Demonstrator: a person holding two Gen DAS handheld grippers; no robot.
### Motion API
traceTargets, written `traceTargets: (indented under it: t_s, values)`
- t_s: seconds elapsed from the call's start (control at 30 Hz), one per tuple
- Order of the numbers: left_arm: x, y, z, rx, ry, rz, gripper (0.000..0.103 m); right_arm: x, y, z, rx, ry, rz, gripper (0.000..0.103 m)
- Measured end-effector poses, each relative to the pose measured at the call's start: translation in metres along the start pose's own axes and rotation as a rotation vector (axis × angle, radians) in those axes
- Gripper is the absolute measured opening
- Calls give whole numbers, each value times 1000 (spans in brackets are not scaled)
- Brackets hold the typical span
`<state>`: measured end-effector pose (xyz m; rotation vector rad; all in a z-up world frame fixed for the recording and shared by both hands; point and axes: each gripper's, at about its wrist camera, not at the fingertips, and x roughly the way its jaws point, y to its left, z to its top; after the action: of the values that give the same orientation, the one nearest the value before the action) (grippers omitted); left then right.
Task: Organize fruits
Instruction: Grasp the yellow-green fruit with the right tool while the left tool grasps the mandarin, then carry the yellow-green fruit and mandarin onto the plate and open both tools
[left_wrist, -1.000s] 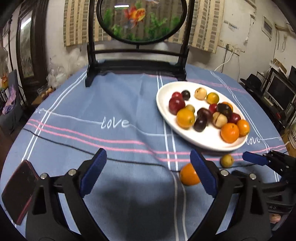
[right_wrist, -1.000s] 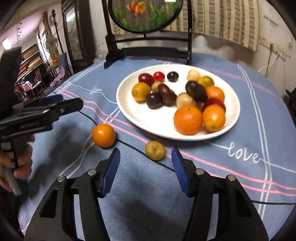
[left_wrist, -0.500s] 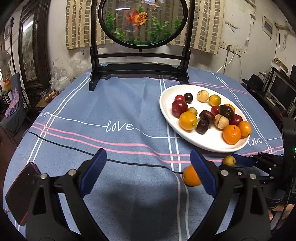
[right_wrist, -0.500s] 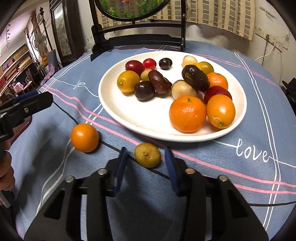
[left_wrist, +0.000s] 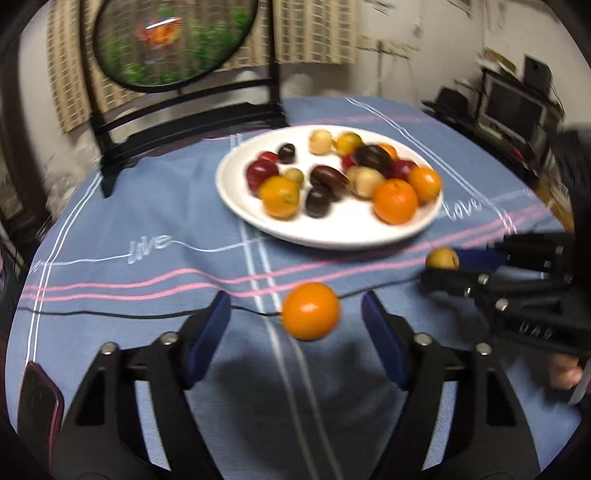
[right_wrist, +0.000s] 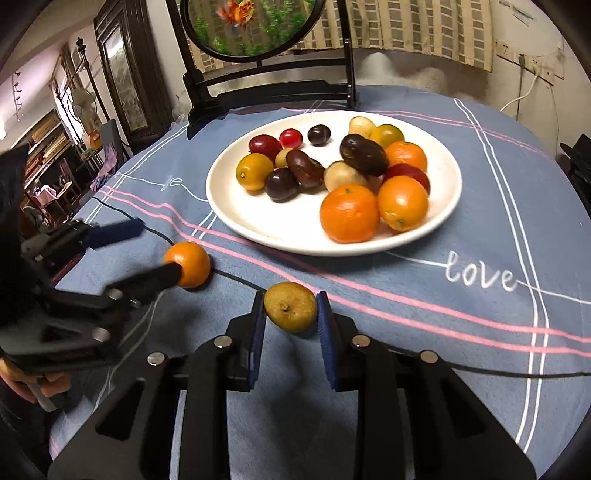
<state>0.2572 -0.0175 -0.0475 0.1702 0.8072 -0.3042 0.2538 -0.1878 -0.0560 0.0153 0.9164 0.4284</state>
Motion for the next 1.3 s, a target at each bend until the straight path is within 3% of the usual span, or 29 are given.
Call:
traceTargets:
  t_s: [0.07,0.33,0.43,0.57,0.9,1.0,1.13,1.3]
  values:
    - [5,-2,-1,6,14,-11,60,-1,-3,1,10,-2,2,28]
    - [19,0,-2,-15,50,-33,52,-6,-2,1,14,-17,12,28]
    - [26,-4,-2,-5,67,-31,45,-8,-2,1,14,-23,12,28]
    - [32,-10,-3,26,77,5,42,-10,-3,2,18,-29,13,28]
    - [25,-6,-1,-27,68,-31,40,-25,-6,-2,31,-65,15,28]
    - [8,-3,17,-40,4,-64,40,-39,-11,7,43,-126,34,28]
    - [13,3,71,-57,-63,-29,40,-40,-24,48,40,-225,-11,28]
    - [55,8,112,-65,-36,13,40,2,-47,84,55,-190,-29,28]
